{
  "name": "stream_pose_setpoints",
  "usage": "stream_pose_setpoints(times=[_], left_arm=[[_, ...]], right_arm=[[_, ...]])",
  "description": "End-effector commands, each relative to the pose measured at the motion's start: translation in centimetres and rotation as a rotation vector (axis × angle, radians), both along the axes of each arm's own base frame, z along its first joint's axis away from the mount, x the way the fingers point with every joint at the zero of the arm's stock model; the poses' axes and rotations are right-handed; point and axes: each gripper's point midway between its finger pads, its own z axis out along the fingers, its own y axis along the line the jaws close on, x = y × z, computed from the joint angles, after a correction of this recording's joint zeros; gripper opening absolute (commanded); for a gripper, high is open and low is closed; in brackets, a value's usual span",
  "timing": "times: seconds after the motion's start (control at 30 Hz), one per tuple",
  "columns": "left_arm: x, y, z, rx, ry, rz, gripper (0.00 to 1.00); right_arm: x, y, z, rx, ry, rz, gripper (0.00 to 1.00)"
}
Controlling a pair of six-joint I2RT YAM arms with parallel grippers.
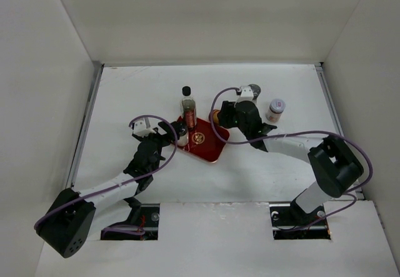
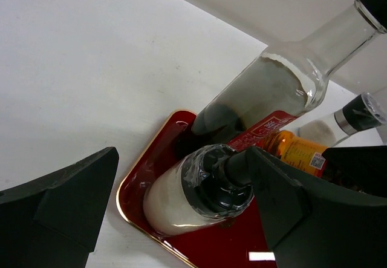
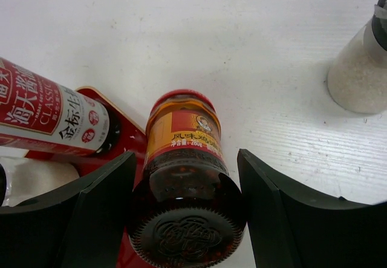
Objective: Organize the condiment bottles
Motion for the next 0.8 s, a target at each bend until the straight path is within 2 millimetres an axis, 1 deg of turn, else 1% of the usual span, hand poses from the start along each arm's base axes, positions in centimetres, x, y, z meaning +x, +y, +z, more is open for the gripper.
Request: stream_pose_setpoints(times=[0.0,0.07,0.1,0.13,0.17,0.23,0.33,0.47,0.53,0.57,0.6,0.7,0.77], left_arm=[[0.3,-0.6,2.0,-0.057,-0.058,-0.012,0.88],[0.2,-0.5,2.0,-0.066,-0.06,-0.01,0.88],[0.2,-0.5,2.0,-0.068,-0.062,-0.01,0.88],[0.2,-0.5,2.0,-0.07,-0.062,-0.01,0.88],[0.2,-0.5,2.0,-0.07,-0.062,-0.01,0.88],[0.2,-0.5,2.1,-0.073,-0.064,-0.011,0.88],[0.1,-0.5,2.2,-0.077,-0.068,-0.013,0.88],[0.1,-0.6,2.2,-0.079,-0.065,-0.016,0.88],[0.2,-0.7,2.1,-0.079,-0.062,-0.017,0.88],[0.1,-0.8,2.1,-0.078,-0.061,-0.019,0.88],[0.1,-0.8,2.1,-0.078,-0.061,-0.019,0.88],[0.1,-0.8,2.1,-0.078,-0.061,-0.019,0.88],[0.1,-0.7,2.1,-0.078,-0.061,-0.017,0.88]], right_arm=[[1.0,1.2,10.3,0.228,-0.249,-0.037,0.43],[0.5,1.0,11.2,0.252,-0.27,-0.038,0.43],[0.2,1.1,11.1,0.251,-0.267,-0.032,0.44],[-0.1,1.2,10.6,0.241,-0.256,-0.026,0.44],[-0.4,1.4,9.6,0.225,-0.234,-0.019,0.45],[-1.3,1.4,6.7,0.175,-0.177,-0.016,0.45],[-2.4,0.0,2.7,0.117,-0.108,-0.053,0.45],[-3.8,-1.9,-0.4,0.066,-0.054,-0.102,0.46],[-4.6,-2.5,-1.5,0.057,-0.028,-0.123,0.47],[-5.0,-2.8,-2.1,0.052,-0.017,-0.132,0.5],[-5.3,-2.9,-2.6,0.048,-0.006,-0.134,0.55],[-5.8,-3.3,-4.0,0.02,0.034,-0.137,0.75],[-6.0,-3.3,-4.3,0.002,0.056,-0.138,0.84]])
